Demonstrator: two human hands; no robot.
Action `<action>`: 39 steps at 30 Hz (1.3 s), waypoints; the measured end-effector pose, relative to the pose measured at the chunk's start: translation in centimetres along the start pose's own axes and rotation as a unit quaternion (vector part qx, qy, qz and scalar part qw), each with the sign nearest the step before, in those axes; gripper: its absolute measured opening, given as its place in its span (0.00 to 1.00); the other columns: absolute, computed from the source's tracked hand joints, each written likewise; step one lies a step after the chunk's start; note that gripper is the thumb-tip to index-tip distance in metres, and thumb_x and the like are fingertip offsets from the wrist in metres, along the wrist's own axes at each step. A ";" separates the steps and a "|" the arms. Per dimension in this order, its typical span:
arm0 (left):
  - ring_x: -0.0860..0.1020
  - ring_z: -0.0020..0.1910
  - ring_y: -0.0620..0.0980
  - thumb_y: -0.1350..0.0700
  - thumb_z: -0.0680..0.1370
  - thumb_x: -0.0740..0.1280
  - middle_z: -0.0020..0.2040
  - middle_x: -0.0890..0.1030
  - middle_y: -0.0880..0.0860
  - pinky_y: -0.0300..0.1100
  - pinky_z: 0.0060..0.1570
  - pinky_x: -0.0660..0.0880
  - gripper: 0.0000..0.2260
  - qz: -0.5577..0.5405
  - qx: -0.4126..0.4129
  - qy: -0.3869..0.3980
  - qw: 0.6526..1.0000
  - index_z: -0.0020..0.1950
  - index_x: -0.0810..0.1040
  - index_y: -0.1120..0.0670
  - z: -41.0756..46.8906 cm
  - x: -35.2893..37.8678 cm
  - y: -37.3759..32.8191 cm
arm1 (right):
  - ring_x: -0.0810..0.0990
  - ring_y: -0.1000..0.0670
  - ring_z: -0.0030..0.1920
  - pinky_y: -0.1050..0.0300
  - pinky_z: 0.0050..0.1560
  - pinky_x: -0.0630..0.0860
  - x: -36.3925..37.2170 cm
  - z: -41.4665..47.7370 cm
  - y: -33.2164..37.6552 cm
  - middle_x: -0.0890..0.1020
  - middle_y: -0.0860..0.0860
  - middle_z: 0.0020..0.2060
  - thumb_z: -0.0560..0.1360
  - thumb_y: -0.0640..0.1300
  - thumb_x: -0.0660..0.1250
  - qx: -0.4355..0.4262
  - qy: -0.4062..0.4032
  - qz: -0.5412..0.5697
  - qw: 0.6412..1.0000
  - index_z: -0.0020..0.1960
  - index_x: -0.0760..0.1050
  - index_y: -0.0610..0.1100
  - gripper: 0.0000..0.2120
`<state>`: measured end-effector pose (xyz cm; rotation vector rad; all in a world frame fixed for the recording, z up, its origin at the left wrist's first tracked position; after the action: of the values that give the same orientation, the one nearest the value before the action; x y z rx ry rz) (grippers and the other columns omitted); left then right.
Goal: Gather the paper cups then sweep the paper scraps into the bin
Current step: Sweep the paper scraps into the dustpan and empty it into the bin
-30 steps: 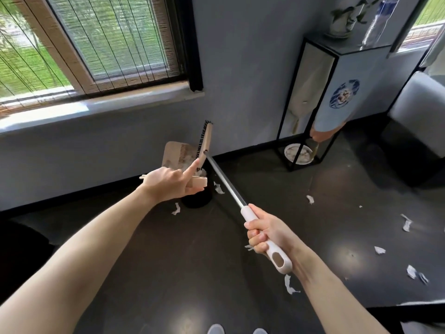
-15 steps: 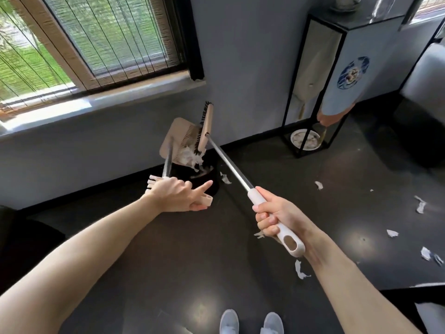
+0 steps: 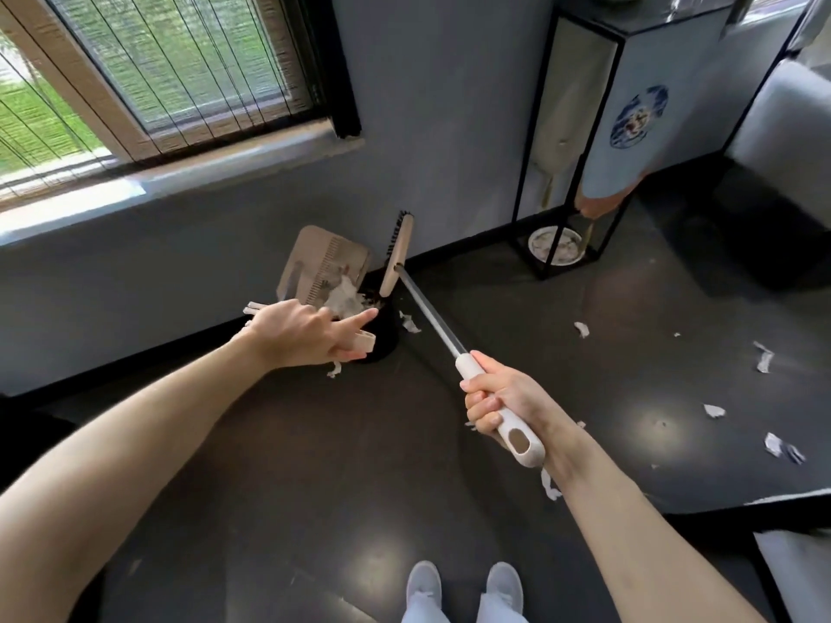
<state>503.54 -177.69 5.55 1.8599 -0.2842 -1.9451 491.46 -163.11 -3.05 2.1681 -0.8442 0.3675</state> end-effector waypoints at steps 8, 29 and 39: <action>0.76 0.18 0.55 0.39 0.76 0.62 0.23 0.75 0.56 0.36 0.16 0.65 0.26 0.014 0.009 0.002 1.000 0.65 0.79 0.56 -0.2 -1.9 0.6 | 0.65 0.59 0.19 0.68 0.17 0.64 0.5 -0.1 0.3 0.67 0.50 0.26 0.79 0.31 0.56 -0.006 0.018 0.021 1.000 0.76 0.58 0.52 0.30; 0.81 0.42 0.66 0.32 0.76 0.46 0.48 0.83 0.61 0.54 0.37 0.77 0.33 -0.102 -0.235 -0.001 0.967 0.78 0.56 0.45 1.4 -6.4 6.0 | 0.66 0.59 0.19 0.68 0.16 0.64 -1.0 -1.5 -0.2 0.69 0.51 0.23 0.79 0.30 0.56 -0.001 -0.007 0.039 0.999 0.77 0.56 0.52 0.31; 0.77 0.34 0.49 0.37 0.78 0.61 0.57 0.78 0.55 0.49 0.37 0.79 0.34 -0.364 -0.447 -0.174 0.799 0.79 0.49 0.43 2.9 -13.2 11.8 | 0.66 0.59 0.19 0.69 0.16 0.64 -3.2 -5.3 1.3 0.68 0.51 0.24 0.79 0.31 0.56 -0.018 -0.020 0.023 0.999 0.73 0.60 0.49 0.26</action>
<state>502.73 -182.74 22.73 0.9929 1.2255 -2.2417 488.23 -158.34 -0.40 2.1314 -0.9168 0.3305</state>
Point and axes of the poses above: each hand's wrist, its own z-axis towards the middle knuckle, its own x-axis out of the palm, y = z × x, the point moved 9 cm from there along z, towards the middle knuckle
